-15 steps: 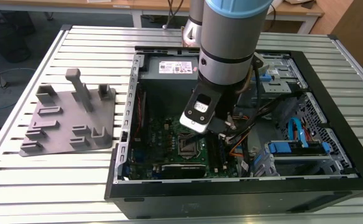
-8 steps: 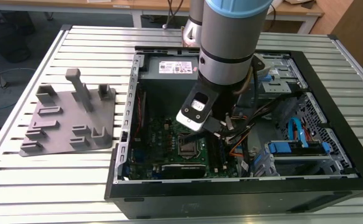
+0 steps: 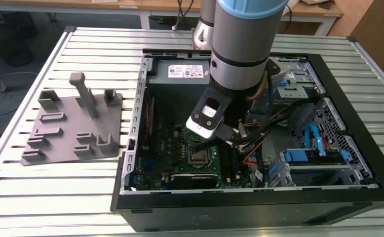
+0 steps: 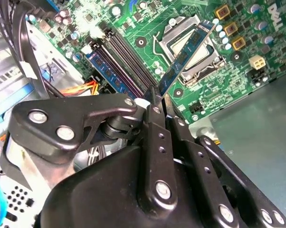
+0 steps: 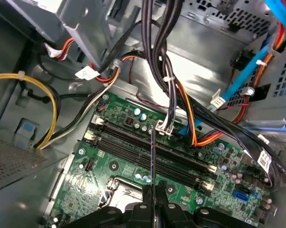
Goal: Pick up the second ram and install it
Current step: 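Insert the second ram into the second slot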
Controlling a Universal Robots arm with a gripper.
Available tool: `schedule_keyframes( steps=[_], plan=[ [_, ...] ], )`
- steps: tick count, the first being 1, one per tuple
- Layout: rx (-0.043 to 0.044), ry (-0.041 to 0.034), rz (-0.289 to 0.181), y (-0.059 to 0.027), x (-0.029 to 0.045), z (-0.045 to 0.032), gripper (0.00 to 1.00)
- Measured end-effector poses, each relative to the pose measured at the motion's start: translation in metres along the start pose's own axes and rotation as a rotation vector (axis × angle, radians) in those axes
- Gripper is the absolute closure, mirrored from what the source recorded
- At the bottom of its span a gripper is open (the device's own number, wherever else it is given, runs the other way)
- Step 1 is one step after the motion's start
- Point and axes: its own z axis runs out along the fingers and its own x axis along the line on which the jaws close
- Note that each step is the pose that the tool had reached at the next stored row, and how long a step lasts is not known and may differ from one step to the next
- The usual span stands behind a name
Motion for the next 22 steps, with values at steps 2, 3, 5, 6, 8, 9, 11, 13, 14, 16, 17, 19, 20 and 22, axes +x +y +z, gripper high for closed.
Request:
schedule_keyframes(
  steps=[2, 3, 5, 6, 8, 9, 11, 13, 14, 16, 17, 19, 20, 22],
  plan=[
    [-0.001, 0.0012, -0.036, 0.0, 0.0, 0.0, 0.86],
    [-0.0016, 0.0019, -0.054, 0.0, 0.0, 0.0001, 0.86],
    [-0.0027, 0.0031, -0.091, -0.0001, 0.0, 0.0001, 0.86],
    [-0.0032, 0.0037, -0.109, -0.0001, 0.0, 0.0001, 0.86],
    [-0.0044, 0.005, -0.145, 0.0, 0.0, 0.0002, 0.86],
    [-0.0049, 0.0056, -0.163, 0.0, 0.0, 0.0003, 0.86],
    [-0.006, 0.007, -0.2, 0.0, 0.0, 0.0004, 0.86],
    [-0.0071, 0.0082, -0.236, 0.0, 0.0, 0.0004, 0.86],
    [-0.0077, 0.0088, -0.255, 0.0, 0.0, 0.0005, 0.86],
    [-0.0087, 0.0101, -0.291, -0.0001, 0.0, 0.0005, 0.86],
    [-0.0092, 0.0107, -0.309, 0.0, 0.0, 0.0006, 0.86],
    [-0.0104, 0.012, -0.346, -0.0001, 0.0, 0.0006, 0.86],
    [-0.0109, 0.0126, -0.364, -0.0001, 0.0, 0.0007, 0.86],
    [-0.0121, 0.0139, -0.4, 0.0, 0.0, 0.0008, 0.86]
  ],
)
